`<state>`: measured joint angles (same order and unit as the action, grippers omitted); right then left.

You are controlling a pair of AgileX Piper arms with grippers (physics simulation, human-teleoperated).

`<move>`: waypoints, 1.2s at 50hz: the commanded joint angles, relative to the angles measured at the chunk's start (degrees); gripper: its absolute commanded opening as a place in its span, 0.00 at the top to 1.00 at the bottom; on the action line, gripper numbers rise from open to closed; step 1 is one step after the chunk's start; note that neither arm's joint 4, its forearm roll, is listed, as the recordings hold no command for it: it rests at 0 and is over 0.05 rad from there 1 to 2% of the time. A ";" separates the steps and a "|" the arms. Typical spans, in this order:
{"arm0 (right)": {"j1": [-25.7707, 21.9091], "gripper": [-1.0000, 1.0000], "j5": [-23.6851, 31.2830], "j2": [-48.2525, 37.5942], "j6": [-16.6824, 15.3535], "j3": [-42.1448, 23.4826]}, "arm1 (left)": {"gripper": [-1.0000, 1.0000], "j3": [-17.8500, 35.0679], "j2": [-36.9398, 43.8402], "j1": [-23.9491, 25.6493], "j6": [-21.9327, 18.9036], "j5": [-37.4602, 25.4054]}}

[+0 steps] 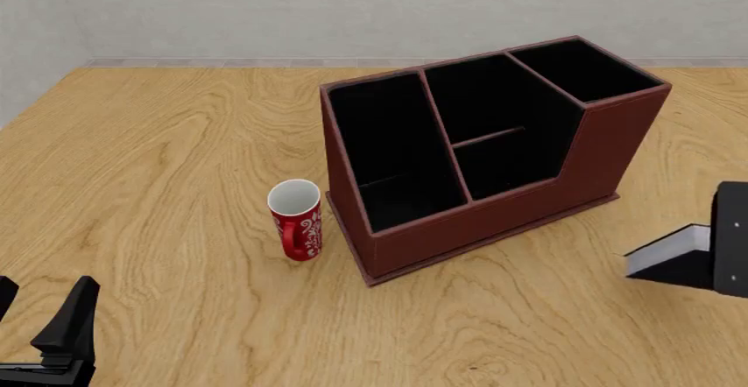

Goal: Pick up the book and place it in the left compartment of the caddy.

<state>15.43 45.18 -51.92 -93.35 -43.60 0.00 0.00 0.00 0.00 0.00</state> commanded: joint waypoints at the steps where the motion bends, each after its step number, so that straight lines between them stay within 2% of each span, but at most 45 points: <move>1: -1.09 1.00 6.89 6.84 4.83 -1.59 | 0.00 0.00 0.00 0.00 0.00 0.00; 2: -2.20 1.00 7.58 6.97 6.97 -2.73 | 0.00 0.00 0.00 0.00 0.00 0.00; 7: -2.62 1.00 9.90 9.18 8.42 -2.99 | 0.00 0.00 0.00 0.00 0.00 0.00; 9: -4.57 1.00 11.60 8.72 13.33 -5.75 | 0.00 0.00 0.00 0.00 0.00 0.00; 10: -4.31 1.00 11.65 9.75 12.09 -4.77 | 0.00 0.00 0.00 0.00 0.00 0.00; 12: -6.15 1.00 14.57 10.65 15.22 -6.21 | 0.00 0.00 0.00 0.00 0.00 0.00; 14: -6.15 1.00 15.14 11.81 15.28 -5.97 | 0.00 0.00 0.00 0.00 0.00 0.00; 15: -7.18 1.00 15.97 11.61 17.64 -7.24 | 0.00 0.00 0.00 0.00 0.00 0.00; 16: -4.72 1.00 15.14 11.02 16.75 -6.87 | 0.00 0.00 0.00 0.00 0.00 0.00; 18: -5.54 1.00 15.73 12.31 17.57 -7.43 | 0.00 0.00 0.00 0.00 0.00 0.00; 19: -7.66 1.00 17.57 11.57 22.12 -10.10 | 0.00 0.00 0.00 0.00 0.00 0.00; 20: -8.78 1.00 18.78 11.98 23.38 -10.80 | 0.00 0.00 0.00 0.00 0.00 0.00; 21: -5.88 1.00 18.21 11.72 21.83 -9.76 | 0.00 0.00 0.00 0.00 0.00 0.00; 22: -9.04 1.00 19.93 12.87 25.13 -11.52 | 0.00 0.00 0.00 0.00 0.00 0.00; 23: -5.03 1.00 18.98 11.97 23.38 -10.28 | 0.00 0.00 0.00 0.00 0.00 0.00; 24: -5.03 1.00 18.98 11.97 23.37 -10.28 | 0.00 0.00 0.00 0.00 0.00 0.00; 25: -9.60 1.00 20.91 13.22 26.70 -12.11 | 0.00 0.00 0.00 0.00 0.00 0.00; 26: -10.70 1.00 21.84 13.05 28.79 -13.26 | 0.00 0.00 0.00 0.00 0.00 0.00; 28: -12.92 1.00 24.10 11.62 35.01 -17.61 | 0.00 0.00 0.00 0.00 0.00 0.00; 29: -13.70 1.00 24.30 12.72 34.40 -17.38 | 0.00 0.00 0.00 0.00 0.00 0.00; 30: -15.40 1.00 24.69 12.86 36.39 -17.56 | 0.00 0.00 0.00 0.00 0.00 0.00; 32: -14.00 1.00 24.70 12.50 36.22 -17.06 | 0.00 0.00 0.00 0.00 0.00 0.00; 33: -15.66 1.00 24.71 12.31 38.73 -18.45 | 0.00 0.00 0.00 0.00 0.00 0.00; 34: -16.67 1.00 24.69 13.40 37.89 -17.01 | 0.00 0.00 0.00 0.00 0.00 0.00; 35: -18.19 1.00 24.71 13.05 39.85 -17.51 | 0.00 0.00 0.00 0.00 0.00 0.00; 36: -16.86 1.00 24.71 12.73 39.93 -18.56 | 0.00 0.00 0.00 0.00 0.00 0.00; 38: -17.46 1.00 24.72 12.78 40.36 -18.58 | 0.00 0.00 0.00 0.00 0.00 0.00; 39: -18.60 1.00 24.72 11.95 42.76 -19.47 | 0.00 0.00 0.00 0.00 0.00 0.00; 40: -18.60 1.00 24.72 11.94 42.77 -19.48 | 0.00 0.00 0.00 0.00 0.00 0.00; 41: -19.35 1.00 24.72 11.43 44.64 -20.68 | 0.00 0.00 0.00 0.00 0.00 0.00; 44: -19.63 1.00 24.72 10.80 45.59 -20.71 | 0.00 0.00 0.00 0.00 0.00 0.00; 45: -22.04 1.00 24.72 9.96 49.53 -22.92 | 0.00 0.00 0.00 0.00 0.00 0.00; 46: -22.16 1.00 24.72 9.66 49.66 -22.20 | 0.00 0.00 0.00 0.00 0.00 0.00; 47: -24.57 1.00 24.72 9.24 52.62 -23.89 | 0.00 0.00 0.00 0.00 0.00 0.00; 48: -25.06 1.00 24.72 8.82 53.89 -24.80 | 0.00 0.00 0.00 0.00 0.00 0.00; 49: -24.13 1.00 24.72 8.83 52.81 -23.83 | 0.00 0.00 0.00 0.00 0.00 0.00; 50: -26.30 1.00 24.72 8.16 56.28 -25.79 | 0.00 0.00 0.00 0.00 0.00 0.00; 53: -28.72 1.00 24.72 7.19 60.53 -27.20 | 0.00 0.00 0.00 0.00 0.00 0.00; 55: -28.54 1.00 24.72 7.19 60.24 -27.48 | 0.00 0.00 0.00 0.00 0.00 0.00; 56: -29.75 1.00 24.72 6.74 62.43 -28.08 | 0.00 0.00 0.00 0.00 0.00 0.00; 60: -32.36 1.00 24.72 5.69 66.46 -30.01 | 0.00 0.00 0.00 0.00 0.00 0.00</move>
<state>-10.72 69.90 -44.01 -38.59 -68.60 0.00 0.00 0.00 0.00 0.00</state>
